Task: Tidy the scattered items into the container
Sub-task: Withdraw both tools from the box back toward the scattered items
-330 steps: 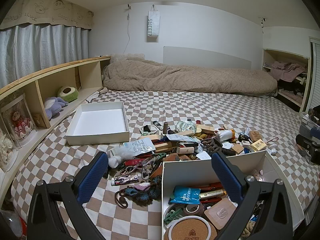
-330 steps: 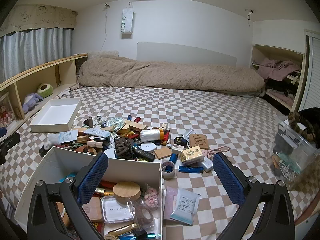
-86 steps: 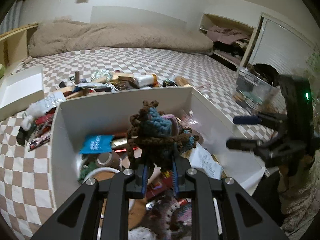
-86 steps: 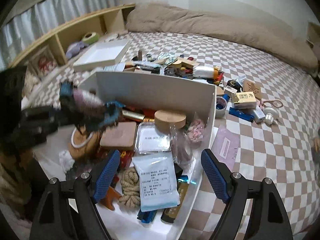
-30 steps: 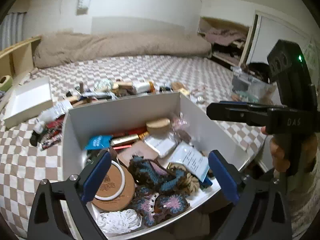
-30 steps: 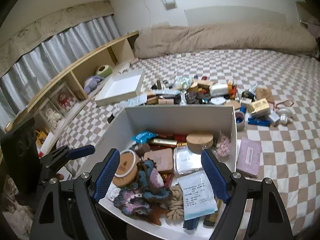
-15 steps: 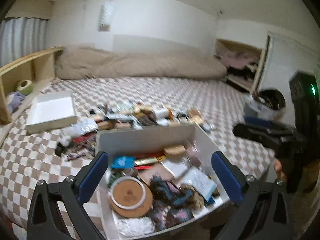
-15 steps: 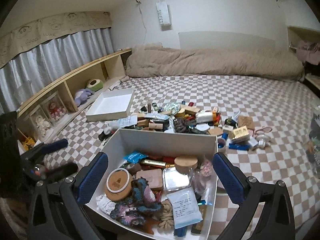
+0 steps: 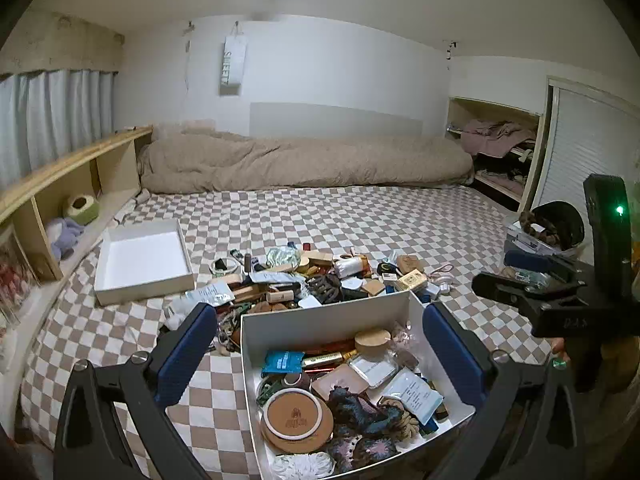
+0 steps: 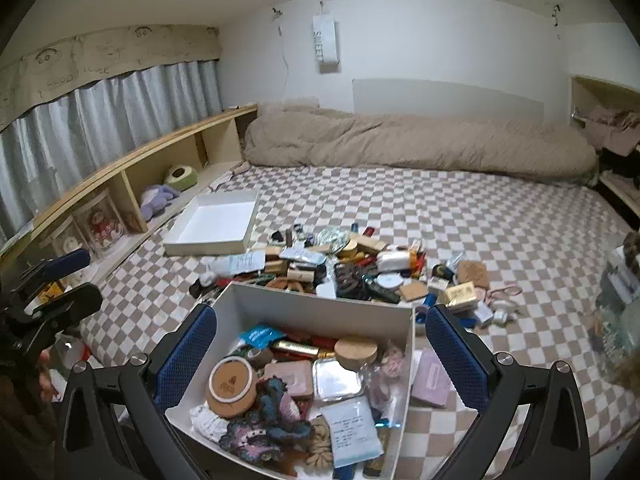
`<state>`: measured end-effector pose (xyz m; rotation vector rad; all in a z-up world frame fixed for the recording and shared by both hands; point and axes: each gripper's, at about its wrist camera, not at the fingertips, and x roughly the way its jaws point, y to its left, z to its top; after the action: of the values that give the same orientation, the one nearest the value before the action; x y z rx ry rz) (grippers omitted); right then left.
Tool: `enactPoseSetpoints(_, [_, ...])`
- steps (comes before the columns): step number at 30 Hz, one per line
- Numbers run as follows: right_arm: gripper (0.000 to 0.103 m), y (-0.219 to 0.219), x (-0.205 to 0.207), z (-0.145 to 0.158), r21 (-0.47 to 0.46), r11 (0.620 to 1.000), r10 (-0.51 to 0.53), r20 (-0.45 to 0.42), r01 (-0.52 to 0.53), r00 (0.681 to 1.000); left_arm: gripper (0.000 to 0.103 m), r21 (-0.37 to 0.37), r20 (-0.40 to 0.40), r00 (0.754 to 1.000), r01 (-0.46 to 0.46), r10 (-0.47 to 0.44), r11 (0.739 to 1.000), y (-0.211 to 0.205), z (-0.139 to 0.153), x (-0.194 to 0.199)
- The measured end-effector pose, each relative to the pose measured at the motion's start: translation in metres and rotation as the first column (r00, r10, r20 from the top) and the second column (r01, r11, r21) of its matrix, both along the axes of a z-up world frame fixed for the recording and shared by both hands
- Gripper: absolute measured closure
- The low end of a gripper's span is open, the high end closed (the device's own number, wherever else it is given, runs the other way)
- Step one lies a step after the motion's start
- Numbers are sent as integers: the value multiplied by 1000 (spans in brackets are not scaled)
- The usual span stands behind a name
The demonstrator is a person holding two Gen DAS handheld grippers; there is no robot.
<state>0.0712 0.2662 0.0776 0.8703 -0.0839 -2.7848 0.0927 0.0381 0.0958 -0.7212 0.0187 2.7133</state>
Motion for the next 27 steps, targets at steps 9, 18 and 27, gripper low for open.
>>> enactPoseSetpoints(9, [0, 11, 10, 24, -13, 1000, -23, -7, 22, 1000, 0, 5, -17, 1000, -15, 15, 1000, 8, 22, 6])
enactPoseSetpoints(18, [0, 26, 12, 35, -24, 997, -80, -9, 80, 997, 0, 43, 2, 999, -44, 44, 998, -8, 24, -8])
enactPoseSetpoints(27, [0, 77, -15, 33, -78, 976, -201, 50, 204, 978, 0, 43, 1, 998, -56, 56, 997, -29, 28, -38])
